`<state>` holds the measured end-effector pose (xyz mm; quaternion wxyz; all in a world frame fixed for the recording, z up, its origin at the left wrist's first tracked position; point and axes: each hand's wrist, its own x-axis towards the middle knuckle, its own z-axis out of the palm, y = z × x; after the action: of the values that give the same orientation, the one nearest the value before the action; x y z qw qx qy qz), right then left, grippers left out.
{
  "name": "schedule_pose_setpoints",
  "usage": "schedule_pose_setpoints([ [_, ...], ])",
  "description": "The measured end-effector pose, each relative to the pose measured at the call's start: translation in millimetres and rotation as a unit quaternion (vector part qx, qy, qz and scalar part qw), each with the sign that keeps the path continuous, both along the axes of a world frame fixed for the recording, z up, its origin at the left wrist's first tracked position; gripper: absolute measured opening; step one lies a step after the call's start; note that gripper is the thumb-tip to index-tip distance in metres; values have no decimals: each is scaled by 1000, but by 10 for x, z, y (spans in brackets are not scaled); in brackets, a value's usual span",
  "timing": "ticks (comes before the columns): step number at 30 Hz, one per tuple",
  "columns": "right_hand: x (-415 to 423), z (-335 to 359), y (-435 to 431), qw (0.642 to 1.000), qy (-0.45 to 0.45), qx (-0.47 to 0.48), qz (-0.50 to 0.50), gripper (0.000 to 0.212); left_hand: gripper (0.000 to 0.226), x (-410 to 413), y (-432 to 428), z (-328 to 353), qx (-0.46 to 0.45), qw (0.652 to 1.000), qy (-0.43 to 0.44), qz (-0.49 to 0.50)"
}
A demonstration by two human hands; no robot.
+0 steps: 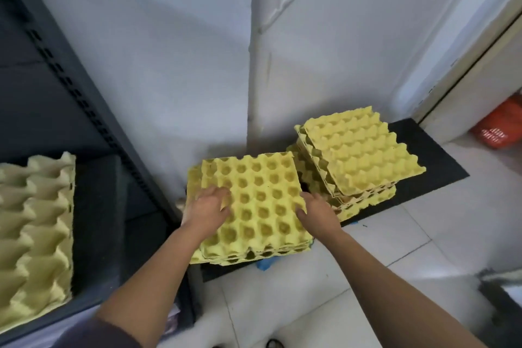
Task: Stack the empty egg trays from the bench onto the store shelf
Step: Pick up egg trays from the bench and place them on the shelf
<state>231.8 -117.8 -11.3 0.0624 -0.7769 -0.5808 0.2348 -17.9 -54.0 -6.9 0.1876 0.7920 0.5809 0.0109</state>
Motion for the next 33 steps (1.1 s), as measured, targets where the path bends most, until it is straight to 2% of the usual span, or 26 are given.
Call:
schedule_pose_setpoints([
  [3, 86, -300, 146, 998, 36, -42, -18, 49, 58, 14, -37, -278, -70, 989, -5, 129],
  [5, 110, -492, 235, 994, 63, -66, -57, 51, 66, 27, -36, -459, -130, 963, -55, 228],
  [7, 131, -658, 324, 990, 59, -82, -97, 55, 63, 34, 0, -619, -170, 929, -125, 305],
  [9, 149, -808, 410, 986, 59, -88, -125, 53, 68, 45, 33, -785, -205, 899, -168, 350],
  [11, 146, -912, 483, 976, 108, -89, -168, 47, 71, 48, 65, -909, -221, 881, -189, 374],
  [15, 111, -1011, 515, 961, 151, -48, -225, 34, 61, 64, 140, -1020, -212, 834, -242, 448],
  [17, 96, -981, 491, 955, 174, -7, -240, 31, 59, 75, 143, -1001, -209, 823, -256, 462],
  [22, 67, -782, 468, 955, 164, 57, -239, 37, 52, 61, 101, -837, -147, 822, -310, 456],
  [29, -38, -343, 365, 963, 136, 84, -217, 37, 67, -28, 62, -251, -87, 885, -251, 383],
  [33, -64, -91, 249, 965, 143, 103, -196, 34, 67, -107, 4, 53, -57, 903, -231, 356],
])
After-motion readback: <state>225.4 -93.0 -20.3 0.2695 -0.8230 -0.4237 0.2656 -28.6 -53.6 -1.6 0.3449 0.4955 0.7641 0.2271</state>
